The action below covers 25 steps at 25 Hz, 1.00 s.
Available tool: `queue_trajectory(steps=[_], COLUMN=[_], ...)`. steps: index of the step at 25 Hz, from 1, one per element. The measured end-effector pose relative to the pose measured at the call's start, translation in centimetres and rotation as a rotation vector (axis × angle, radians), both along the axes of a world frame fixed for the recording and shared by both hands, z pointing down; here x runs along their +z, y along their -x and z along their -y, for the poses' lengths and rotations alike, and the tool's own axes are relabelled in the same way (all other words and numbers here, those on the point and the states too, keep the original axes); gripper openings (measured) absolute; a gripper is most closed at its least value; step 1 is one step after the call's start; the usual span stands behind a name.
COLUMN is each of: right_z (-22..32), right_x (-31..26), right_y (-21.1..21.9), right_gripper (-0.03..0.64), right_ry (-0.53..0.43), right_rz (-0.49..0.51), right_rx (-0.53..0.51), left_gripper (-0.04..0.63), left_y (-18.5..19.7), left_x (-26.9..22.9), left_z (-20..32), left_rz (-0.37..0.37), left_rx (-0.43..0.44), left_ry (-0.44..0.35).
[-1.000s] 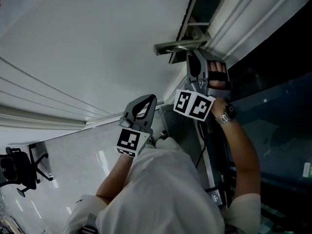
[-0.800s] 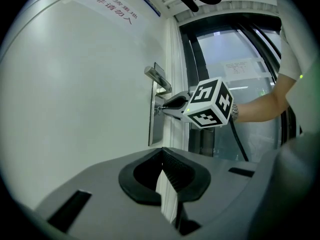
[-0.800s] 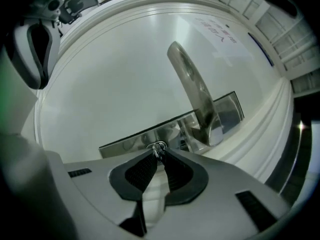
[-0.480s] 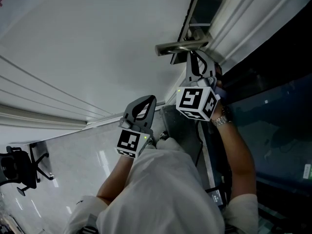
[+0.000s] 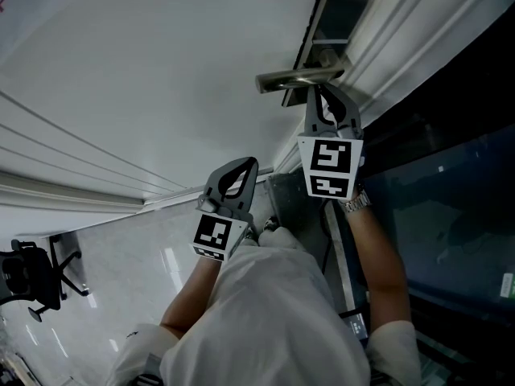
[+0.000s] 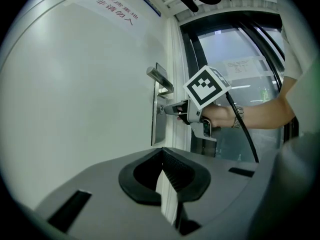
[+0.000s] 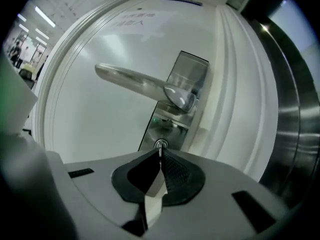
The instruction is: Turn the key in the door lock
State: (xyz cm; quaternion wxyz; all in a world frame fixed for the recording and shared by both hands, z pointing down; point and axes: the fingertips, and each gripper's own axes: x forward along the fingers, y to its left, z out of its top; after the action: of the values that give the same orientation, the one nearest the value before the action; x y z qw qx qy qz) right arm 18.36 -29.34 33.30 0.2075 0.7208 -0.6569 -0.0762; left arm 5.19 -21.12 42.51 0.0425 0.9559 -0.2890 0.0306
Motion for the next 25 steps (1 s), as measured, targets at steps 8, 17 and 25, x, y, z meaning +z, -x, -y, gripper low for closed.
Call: queue_trajectory(steps=[8,17,25], right_z=[-0.1,-0.2,-0.2], right_x=[0.0,0.4,0.4], right_y=[-0.5,-1.1,-1.1], right_gripper=[0.009,0.009,0.011], right_ry=[-0.028,-0.105,-0.161], right_rz=[0.460,1.017,1.375], right_rx=[-0.004,-0.015,-0.036], left_gripper=[0.006,0.006,0.006], left_y=[0.2,0.8,0.7], left_x=[-0.3,0.2,0.0], left_z=[0.1,0.5,0.4], left_rz=[-0.006,-0.004,-0.005], left_rx=[-0.022,-0.046,-0.038], left_ry=[-0.003,0.007,0.003])
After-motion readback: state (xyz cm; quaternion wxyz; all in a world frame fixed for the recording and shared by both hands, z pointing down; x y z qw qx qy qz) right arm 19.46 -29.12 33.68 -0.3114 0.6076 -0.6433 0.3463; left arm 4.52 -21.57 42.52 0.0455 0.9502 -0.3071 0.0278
